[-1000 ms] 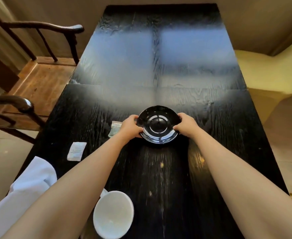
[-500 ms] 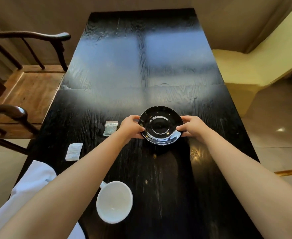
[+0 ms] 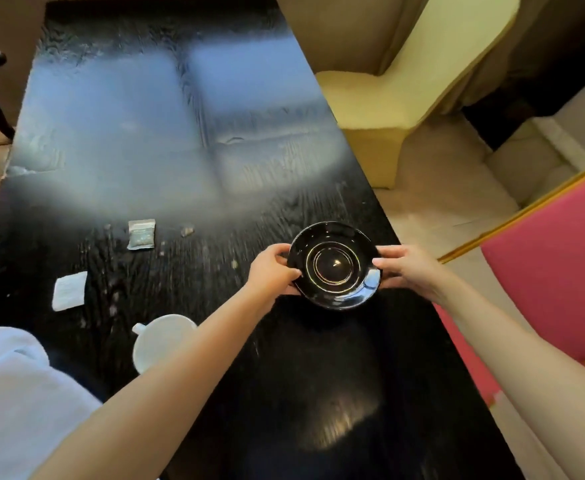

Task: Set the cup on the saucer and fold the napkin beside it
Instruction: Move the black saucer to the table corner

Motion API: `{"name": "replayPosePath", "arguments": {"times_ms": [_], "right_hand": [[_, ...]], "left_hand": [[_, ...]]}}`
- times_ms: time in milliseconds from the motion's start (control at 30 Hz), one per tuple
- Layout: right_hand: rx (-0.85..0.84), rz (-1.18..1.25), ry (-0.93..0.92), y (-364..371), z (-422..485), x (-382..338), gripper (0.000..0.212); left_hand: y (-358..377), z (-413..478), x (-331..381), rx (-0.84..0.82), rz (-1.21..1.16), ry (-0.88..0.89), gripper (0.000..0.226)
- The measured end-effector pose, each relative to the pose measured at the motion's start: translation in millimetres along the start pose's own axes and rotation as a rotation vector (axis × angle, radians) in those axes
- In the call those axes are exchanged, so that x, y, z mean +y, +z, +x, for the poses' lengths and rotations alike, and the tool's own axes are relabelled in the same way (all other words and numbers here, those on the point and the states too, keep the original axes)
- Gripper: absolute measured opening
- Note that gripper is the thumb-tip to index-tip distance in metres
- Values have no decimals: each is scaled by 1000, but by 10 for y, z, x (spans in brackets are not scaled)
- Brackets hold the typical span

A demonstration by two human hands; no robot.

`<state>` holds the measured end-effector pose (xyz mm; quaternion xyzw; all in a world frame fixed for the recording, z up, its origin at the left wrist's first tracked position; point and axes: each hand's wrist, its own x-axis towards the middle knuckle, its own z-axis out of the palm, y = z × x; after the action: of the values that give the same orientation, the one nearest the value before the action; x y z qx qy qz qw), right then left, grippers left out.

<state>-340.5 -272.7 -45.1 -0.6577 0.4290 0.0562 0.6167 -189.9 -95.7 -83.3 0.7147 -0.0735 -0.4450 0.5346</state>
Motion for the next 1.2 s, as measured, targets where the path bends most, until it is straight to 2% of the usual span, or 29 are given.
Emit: {"name": "replayPosePath", "arguments": {"times_ms": [200,333,467,767,1200], "right_hand": [[117,46,62,-445,-364,670,25],[122,65,92,-606,-504,1113,34],[110,103,100,-663,-656,1400,33],[62,100,61,-749,-839,1686,34],[212,-87,10,-670,-823,1780,39]], "left_hand": [[665,-273,-332,-76,-13,-51,50],[976,-439,-573,-76,10,-97,51],[1172,-581,-778,-51,52,-133,51],[1403,-764,-958,-11,52,-160,52],[1502,-850,-1004,17,122,-153,52]]}}
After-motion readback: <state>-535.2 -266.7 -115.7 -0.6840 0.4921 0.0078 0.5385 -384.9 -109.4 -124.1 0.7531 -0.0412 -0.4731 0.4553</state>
